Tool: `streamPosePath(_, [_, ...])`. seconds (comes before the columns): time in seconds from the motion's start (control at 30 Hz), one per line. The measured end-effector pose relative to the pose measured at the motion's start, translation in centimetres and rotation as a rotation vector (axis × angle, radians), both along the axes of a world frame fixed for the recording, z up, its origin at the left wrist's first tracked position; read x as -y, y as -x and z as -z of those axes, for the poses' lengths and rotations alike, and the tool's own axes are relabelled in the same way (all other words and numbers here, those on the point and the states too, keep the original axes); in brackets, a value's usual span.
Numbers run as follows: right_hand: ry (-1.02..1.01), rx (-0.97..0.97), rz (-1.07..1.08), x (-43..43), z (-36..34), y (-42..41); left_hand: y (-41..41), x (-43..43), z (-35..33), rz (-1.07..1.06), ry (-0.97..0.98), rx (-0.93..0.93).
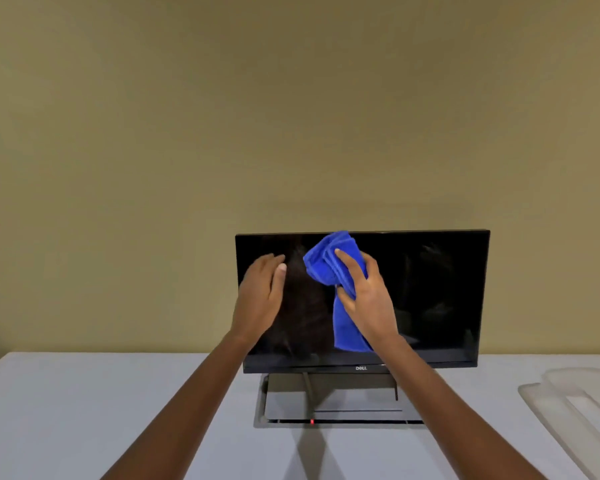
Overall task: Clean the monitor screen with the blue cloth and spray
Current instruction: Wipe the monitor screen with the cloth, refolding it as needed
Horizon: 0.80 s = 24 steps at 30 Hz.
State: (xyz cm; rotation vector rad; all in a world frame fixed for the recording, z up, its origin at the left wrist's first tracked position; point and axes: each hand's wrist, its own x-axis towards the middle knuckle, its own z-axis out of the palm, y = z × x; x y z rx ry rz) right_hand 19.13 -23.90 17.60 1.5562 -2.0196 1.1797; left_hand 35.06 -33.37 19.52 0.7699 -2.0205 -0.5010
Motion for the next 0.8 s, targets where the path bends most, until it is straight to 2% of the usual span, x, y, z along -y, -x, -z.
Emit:
streamPosePath(0.1, [-0.061, -0.104, 0.056, 3.1, -2.2, 0.0, -0.7, 3.4, -0.6, -0.110, 0.031, 0.049])
streamPosePath(0.2, [-0.097, -0.201, 0.080, 6.1, -3.6, -0.7, -0.8, 6.3, -1.1, -0.132, -0.022, -0.009])
streamPosePath(0.27, [-0.097, -0.286, 0.106, 7.8, -3.9, -1.4, -0.6, 8.0, -1.2, -0.079, -0.215, -0.108])
streamPosePath(0.37, [-0.112, -0.410, 0.157, 10.3, -3.0, -2.3, -0.5, 9.9, -1.2, 0.098, -0.610, -0.311])
streamPosePath(0.4, [-0.136, -0.426, 0.160, 11.1, -2.4, -2.5, -0.5, 10.2, -1.0, 0.160, -0.674, -0.375])
streamPosePath(0.5, [-0.152, -0.458, 0.207, 13.1, -0.1, -3.3, -0.9, 10.5, -0.6, 0.240, -0.685, -0.486])
streamPosePath(0.6, [-0.054, -0.517, 0.239, 14.3, 2.4, -3.9, -1.0, 11.3, 0.3, 0.243, -0.678, -0.501])
streamPosePath(0.7, [0.039, -0.647, 0.201, 14.8, 5.5, -4.0, -0.9, 12.1, 0.8, 0.243, -0.669, -0.492])
streamPosePath(0.8, [0.030, -0.818, 0.095, 14.2, 9.5, -4.4, -0.8, 12.6, 1.1, 0.244, -0.654, -0.496])
